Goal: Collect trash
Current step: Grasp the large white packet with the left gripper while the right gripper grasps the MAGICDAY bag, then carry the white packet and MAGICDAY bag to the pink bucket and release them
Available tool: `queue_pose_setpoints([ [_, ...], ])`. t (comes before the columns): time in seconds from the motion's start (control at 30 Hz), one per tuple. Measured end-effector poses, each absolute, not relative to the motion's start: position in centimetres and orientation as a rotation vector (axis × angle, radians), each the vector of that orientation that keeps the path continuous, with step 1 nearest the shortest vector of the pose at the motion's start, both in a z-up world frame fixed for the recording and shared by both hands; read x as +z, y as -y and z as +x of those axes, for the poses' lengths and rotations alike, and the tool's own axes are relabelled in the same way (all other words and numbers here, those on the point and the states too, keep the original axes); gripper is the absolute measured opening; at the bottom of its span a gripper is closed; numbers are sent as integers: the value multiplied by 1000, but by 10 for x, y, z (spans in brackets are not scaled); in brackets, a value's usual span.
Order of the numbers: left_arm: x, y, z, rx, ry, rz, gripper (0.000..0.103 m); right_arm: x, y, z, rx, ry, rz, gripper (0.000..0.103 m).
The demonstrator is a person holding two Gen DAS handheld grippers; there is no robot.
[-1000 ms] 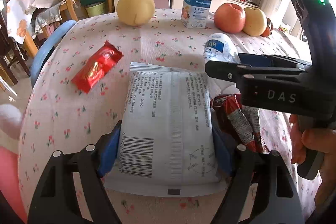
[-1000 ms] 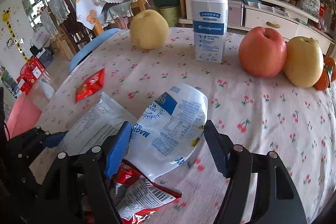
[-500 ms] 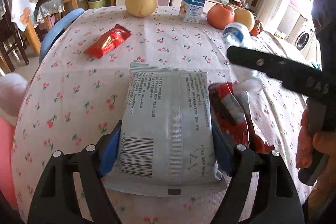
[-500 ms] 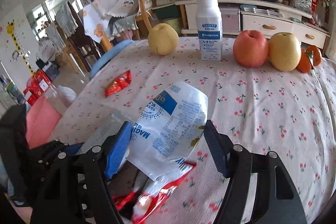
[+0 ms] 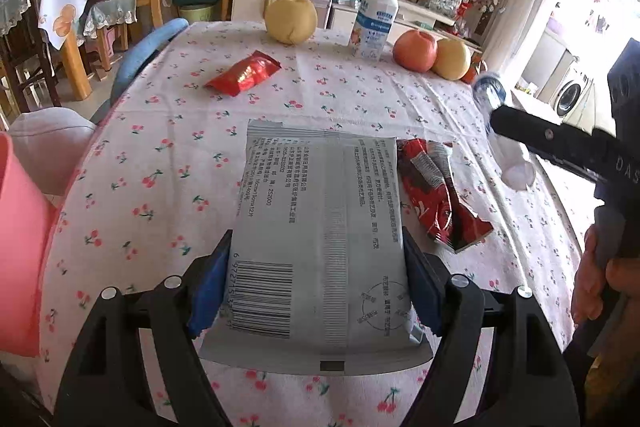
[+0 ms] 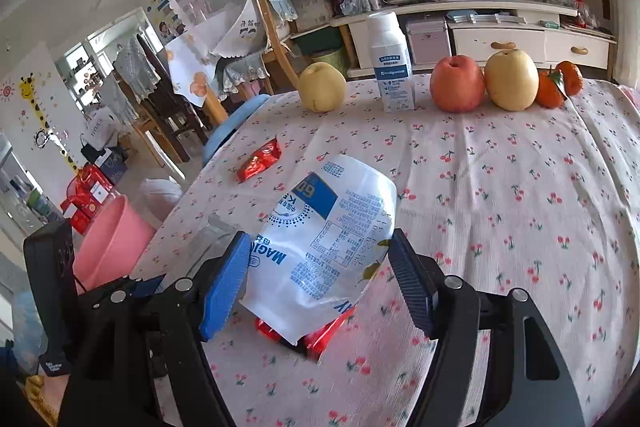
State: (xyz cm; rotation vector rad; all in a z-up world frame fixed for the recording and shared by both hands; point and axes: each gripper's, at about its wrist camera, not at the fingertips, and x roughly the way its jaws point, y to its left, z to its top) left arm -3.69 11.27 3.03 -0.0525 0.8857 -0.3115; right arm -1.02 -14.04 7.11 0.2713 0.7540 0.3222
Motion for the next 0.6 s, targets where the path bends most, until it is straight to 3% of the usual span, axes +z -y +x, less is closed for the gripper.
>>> queue_pose_setpoints([
  [0.6, 64, -189, -51, -253, -769, -196, 78, 97, 63, -50, 407, -726, 173, 71],
])
